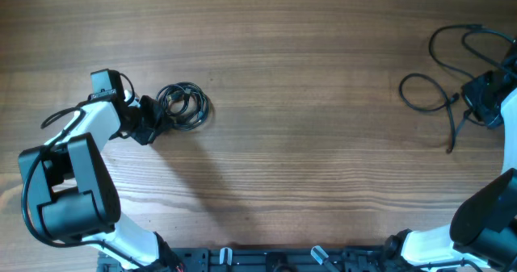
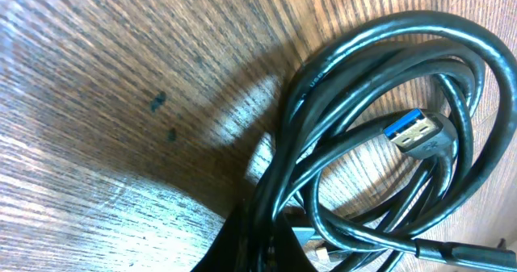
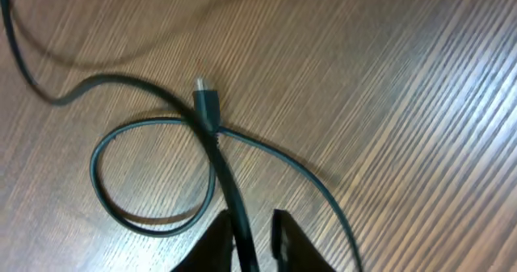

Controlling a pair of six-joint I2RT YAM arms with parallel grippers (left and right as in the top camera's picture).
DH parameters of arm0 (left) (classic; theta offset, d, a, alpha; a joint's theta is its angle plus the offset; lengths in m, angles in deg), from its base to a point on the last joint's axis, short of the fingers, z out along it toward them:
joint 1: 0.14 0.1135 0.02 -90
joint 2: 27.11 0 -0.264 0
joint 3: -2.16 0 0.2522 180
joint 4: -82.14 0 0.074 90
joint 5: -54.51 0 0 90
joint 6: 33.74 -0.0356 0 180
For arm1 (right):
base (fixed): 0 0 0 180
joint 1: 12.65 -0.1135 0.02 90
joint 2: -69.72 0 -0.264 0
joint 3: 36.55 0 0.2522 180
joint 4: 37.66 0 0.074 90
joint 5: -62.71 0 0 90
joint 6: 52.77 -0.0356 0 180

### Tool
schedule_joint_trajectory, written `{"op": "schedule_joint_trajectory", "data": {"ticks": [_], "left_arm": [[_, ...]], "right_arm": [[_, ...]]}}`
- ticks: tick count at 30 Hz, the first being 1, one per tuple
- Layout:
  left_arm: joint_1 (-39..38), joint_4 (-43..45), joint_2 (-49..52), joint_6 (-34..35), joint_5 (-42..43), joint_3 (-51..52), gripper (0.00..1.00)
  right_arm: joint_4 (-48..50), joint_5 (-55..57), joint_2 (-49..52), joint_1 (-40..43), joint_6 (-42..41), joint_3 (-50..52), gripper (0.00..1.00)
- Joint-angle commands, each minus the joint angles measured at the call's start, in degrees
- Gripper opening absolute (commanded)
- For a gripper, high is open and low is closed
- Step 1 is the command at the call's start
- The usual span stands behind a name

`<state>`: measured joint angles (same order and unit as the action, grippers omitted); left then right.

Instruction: Untangle cables

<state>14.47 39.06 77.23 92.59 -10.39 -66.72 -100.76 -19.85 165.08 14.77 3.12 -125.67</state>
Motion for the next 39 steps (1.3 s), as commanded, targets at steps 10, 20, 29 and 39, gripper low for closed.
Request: {"op": "schedule_joint_trajectory", "data": {"ticks": [10, 20, 29, 39], "left_arm": [[-1.1, 0.3, -0.4, 0.5, -1.6, 0.3, 0.06], [-2.9, 1.3, -0.4, 0.1, -2.3, 0.3, 0.04], [-2.9, 1.3, -0.4, 0.1, -2.2, 0.3, 0.04], [-10.8, 4.6, -0.4, -2.9, -1.4, 0.3, 0.04]], "right_arm": [[3.2, -6.6, -0.8, -0.2, 10.3, -3.1, 1.00], [7.1, -31.8, 1.7, -10.0, 26.4, -0.3, 0.05], [11.1, -8.8, 20.5, -9.7, 16.8, 3.1, 0.04], [5.5, -9.6, 20.0, -1.2, 16.0, -2.6, 0.09]]}}
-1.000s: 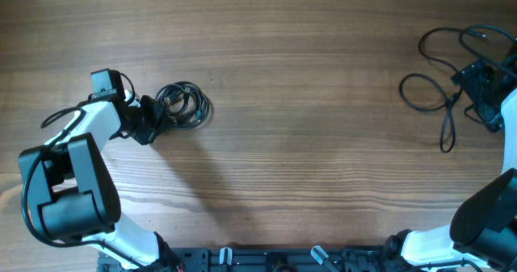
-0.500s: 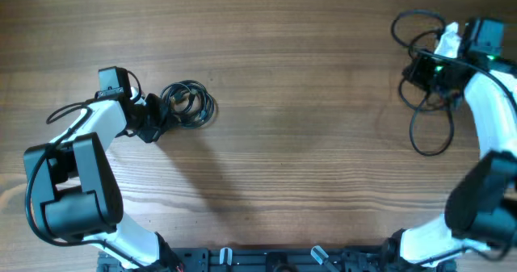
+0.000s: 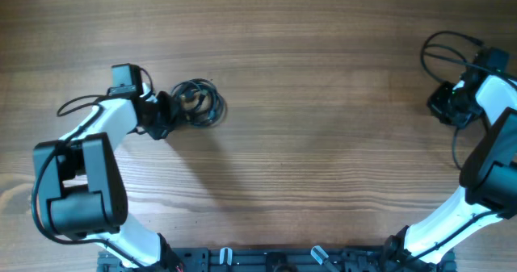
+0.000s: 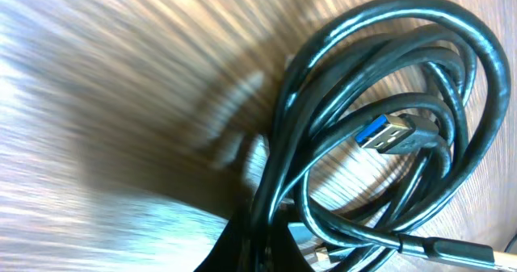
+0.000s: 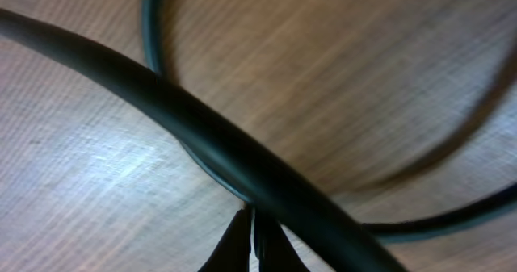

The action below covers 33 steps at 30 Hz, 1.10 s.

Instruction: Untangle cables

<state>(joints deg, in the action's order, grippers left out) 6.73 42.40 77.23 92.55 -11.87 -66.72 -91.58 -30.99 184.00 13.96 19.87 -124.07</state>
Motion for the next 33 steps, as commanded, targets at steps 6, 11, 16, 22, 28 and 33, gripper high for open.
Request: {"op": "schedule_joint_trajectory", "data": {"ticks": [6, 11, 16, 22, 28, 33], "left_arm": [[-8.2, 3.7, -0.4, -4.6, 1.0, 0.3, 0.06], [-8.0, 3.2, -3.3, -11.0, 6.2, 0.2, 0.05], [-8.0, 0.5, -15.8, -12.1, 8.5, 0.2, 0.47], [-8.1, -0.4, -21.4, -11.6, -1.7, 0.3, 0.70], [-8.3, -1.1, -20.3, -11.7, -10.7, 0.7, 0.63], [-8.3, -1.0, -19.8, -11.7, -11.5, 0.7, 0.46]], "right_arm": [[-16.3, -19.9, -3.4, -1.7, 7.0, -16.8, 0.17], [-21.2, -29.8, -3.9, -5.8, 11.4, -16.3, 0.19], [-22.4, -29.8, -3.9, -14.7, 11.8, -15.8, 0.41], [-22.9, -29.8, -3.9, -28.5, 11.2, -15.7, 0.56], [-17.8, -29.6, -3.9, -41.1, 11.1, -15.8, 0.99], [-9.2, -28.0, -3.9, -43.7, 11.2, -15.8, 1.00]]}}
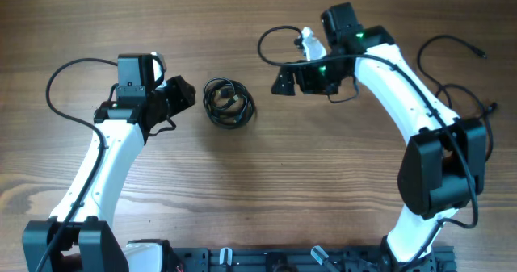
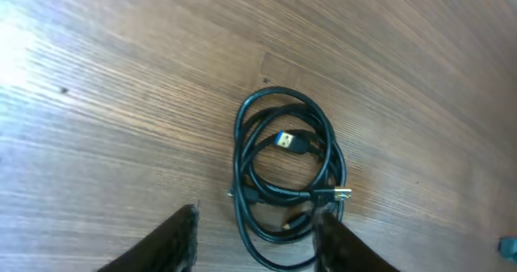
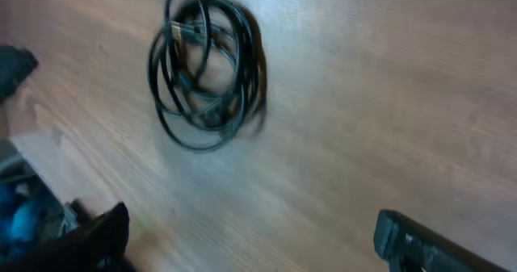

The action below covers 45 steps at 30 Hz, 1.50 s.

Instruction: Untangle cables

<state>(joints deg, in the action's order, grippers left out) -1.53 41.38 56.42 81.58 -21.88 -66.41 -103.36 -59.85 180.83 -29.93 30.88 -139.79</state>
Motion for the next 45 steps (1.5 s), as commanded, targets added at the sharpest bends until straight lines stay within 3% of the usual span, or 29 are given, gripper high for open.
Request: {"op": "schedule_joint_trajectory", "data": {"ticks": [1, 2, 4, 7, 13, 17, 37, 39, 43, 45], "left_arm": [[0.0, 0.0, 1.0, -0.7, -1.5, 0.4, 0.51], [0.0, 0.0, 1.0, -0.7, -1.5, 0.4, 0.57], [0.0, 0.5, 1.0, -0.7, -1.5, 0.4, 0.59], [0.0, 0.6, 1.0, -0.7, -1.5, 0.4, 0.27], [0.0, 1.3, 1.0, -0.7, -1.5, 0.4, 0.28], [-0.2, 2.0, 1.1, -0.7, -1.5, 0.4, 0.11], [-8.5, 10.1, 11.1, -0.7, -2.9, 0.4, 0.10], [-8.5, 10.3, 12.5, -0.7, -3.7, 0.4, 0.10], [-8.5, 11.2, 15.5, -0.4, -3.6, 0.4, 0.10], [-8.5, 11.1, 16.5, -0.4, -3.6, 0.4, 0.11]], "right_arm": [[4.4, 1.9, -0.8, 0.2, 0.2, 0.0, 1.00], [6.2, 3.1, -0.8, 0.2, 0.1, 0.0, 1.00], [9.7, 5.9, -0.8, 0.2, 0.2, 0.0, 1.00], [12.5, 9.2, -0.8, 0.2, 0.2, 0.0, 1.00], [12.5, 9.3, -0.8, 0.2, 0.2, 0.0, 1.00], [12.5, 9.3, -0.8, 0.2, 0.2, 0.0, 1.00], [13.7, 9.3, -0.8, 0.3, -0.5, 0.0, 1.00], [16.0, 9.2, -0.8, 0.3, -8.7, 0.0, 1.00], [13.4, 8.5, -0.8, 0.3, -43.6, 0.0, 1.00], [11.4, 3.2, -0.8, 0.3, -48.3, 0.0, 1.00]]}}
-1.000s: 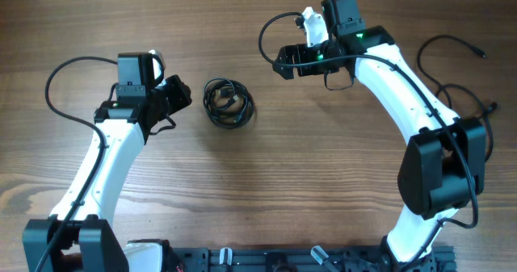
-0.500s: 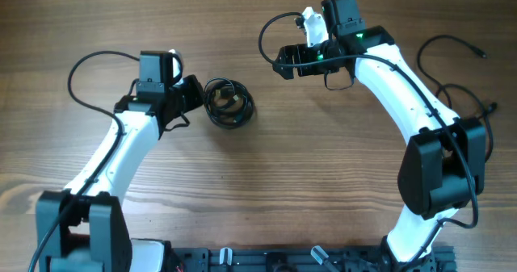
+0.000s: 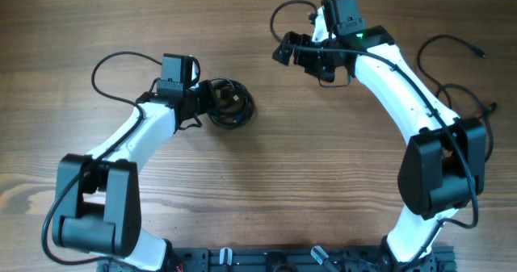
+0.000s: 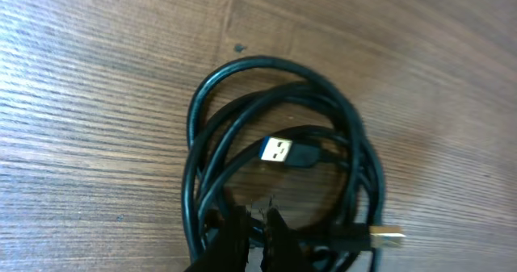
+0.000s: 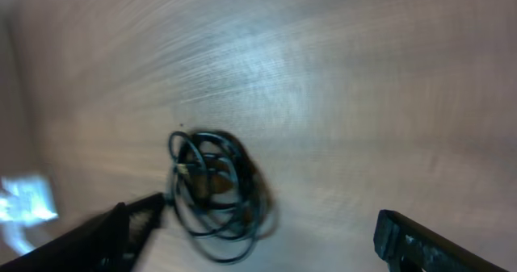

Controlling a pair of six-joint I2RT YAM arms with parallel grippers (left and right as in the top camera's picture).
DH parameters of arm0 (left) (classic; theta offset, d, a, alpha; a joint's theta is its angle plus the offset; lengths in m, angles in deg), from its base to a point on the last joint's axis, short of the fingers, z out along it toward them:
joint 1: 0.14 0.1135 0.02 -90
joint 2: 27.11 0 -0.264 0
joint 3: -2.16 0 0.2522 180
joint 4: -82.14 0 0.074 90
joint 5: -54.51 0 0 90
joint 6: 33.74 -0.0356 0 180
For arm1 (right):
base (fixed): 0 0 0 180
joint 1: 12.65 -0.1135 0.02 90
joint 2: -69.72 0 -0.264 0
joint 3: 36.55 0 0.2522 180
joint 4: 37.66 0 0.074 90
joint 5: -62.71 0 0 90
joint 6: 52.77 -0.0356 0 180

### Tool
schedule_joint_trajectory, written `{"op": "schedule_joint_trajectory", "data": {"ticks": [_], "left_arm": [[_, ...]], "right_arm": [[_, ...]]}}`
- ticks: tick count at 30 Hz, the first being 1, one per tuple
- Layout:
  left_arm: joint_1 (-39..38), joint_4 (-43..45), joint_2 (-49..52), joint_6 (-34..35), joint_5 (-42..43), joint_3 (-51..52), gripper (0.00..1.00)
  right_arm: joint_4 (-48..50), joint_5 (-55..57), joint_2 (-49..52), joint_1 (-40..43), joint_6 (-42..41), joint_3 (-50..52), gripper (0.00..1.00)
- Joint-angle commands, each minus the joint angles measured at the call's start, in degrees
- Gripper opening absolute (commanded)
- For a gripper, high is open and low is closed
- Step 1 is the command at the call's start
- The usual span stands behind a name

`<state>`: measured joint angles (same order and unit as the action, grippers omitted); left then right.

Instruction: Untangle cables

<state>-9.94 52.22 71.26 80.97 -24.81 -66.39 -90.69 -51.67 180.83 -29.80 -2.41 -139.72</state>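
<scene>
A black cable wound into a coil point(image 3: 230, 102) lies left of the table's middle; its blue USB plug point(image 4: 279, 151) shows inside the loops. My left gripper point(image 3: 203, 102) sits at the coil's left edge. In the left wrist view the gripper point(image 4: 257, 223) has its fingers nearly together on the coil's near strands. My right gripper point(image 3: 287, 48) hangs open over the back middle of the table, well right of the coil. Its fingers point(image 5: 121, 232) stand wide apart, with the blurred coil point(image 5: 218, 191) far below them.
A thin loose black cable point(image 3: 436, 39) sprawls in loops at the far right of the wooden table point(image 3: 323, 175), behind the right arm's elbow. Each arm's own wiring arcs above its wrist.
My left gripper was open, above and left of the coil; now it is down at the coil's edge with its fingers closed on strands. The right gripper, still open, sits slightly farther back.
At first my left gripper was shut on the coil at the far left and the right one pinched the thin cable at the far right. Later the coil lay nearer the middle with both grippers open above the table. Now the left grips the coil again.
</scene>
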Motion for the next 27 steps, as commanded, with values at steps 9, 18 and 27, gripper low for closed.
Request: {"op": "schedule_joint_trajectory", "data": {"ticks": [9, 18, 27], "left_arm": [[0.0, -0.8, 2.9, 1.4, -4.2, 0.3, 0.10], [0.0, -2.7, 2.9, 1.0, -7.8, 0.3, 0.12], [6.0, -4.2, 2.9, -1.9, -6.3, 0.3, 0.14]], "right_arm": [[-10.4, 6.5, -0.7, -9.3, -1.0, 1.0, 1.00], [3.5, 8.3, -0.5, -16.0, 8.1, 5.1, 0.70], [20.3, 15.6, 3.7, -19.5, 8.1, 9.5, 0.31]]}}
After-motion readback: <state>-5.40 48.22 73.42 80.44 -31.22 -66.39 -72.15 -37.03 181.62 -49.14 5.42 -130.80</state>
